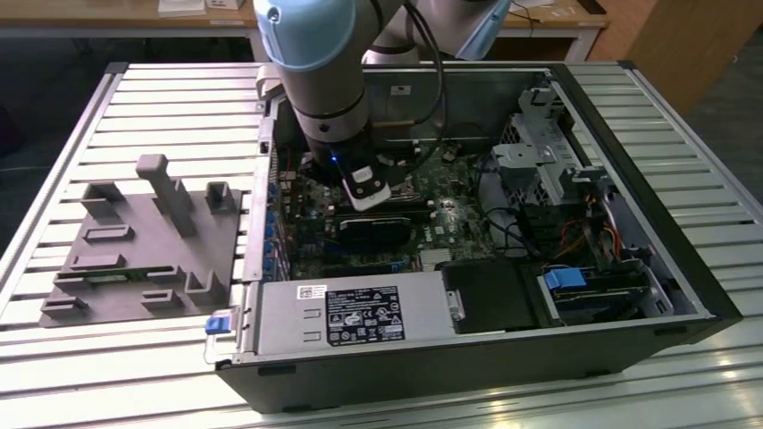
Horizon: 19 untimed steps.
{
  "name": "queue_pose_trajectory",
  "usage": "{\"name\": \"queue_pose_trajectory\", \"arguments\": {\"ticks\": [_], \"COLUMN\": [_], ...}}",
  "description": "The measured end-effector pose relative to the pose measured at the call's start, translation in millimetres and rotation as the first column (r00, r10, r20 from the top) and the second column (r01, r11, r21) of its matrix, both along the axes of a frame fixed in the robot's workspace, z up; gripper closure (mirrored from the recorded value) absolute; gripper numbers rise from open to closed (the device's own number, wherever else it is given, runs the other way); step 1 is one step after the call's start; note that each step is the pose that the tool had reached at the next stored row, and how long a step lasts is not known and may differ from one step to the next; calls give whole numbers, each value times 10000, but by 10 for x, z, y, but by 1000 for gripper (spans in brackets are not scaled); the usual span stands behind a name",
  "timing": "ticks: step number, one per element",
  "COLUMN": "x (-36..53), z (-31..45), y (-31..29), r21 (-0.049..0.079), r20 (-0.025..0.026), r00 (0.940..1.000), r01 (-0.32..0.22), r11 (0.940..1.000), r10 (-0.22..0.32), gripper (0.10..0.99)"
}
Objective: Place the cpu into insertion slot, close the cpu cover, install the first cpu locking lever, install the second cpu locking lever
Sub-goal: 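Install the second cpu locking lever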
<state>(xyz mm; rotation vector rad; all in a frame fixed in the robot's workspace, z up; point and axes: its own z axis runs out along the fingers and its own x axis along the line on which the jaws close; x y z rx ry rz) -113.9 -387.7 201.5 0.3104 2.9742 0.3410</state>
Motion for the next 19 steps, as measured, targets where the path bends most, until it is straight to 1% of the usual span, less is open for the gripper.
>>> {"name": "queue_pose_trajectory", "arguments": {"ticks": [2,4,10,14,17,19], "x": [19,67,254,339,377,395], "z": [1,1,1,1,1,2], "y": [1,0,0,5,27,55], "r21": [-3,-14,-38,-66,-106,-142], "r20": [-3,-21,-106,-149,-176,-190], "r00": [10000,10000,9999,9999,9998,9998], "r01": [0,1,0,-1,-1,1], "r11": [10000,10000,10000,10000,9999,9999], "r10": [0,-1,-1,0,-1,-4], "gripper": [984,984,984,984,984,984]}}
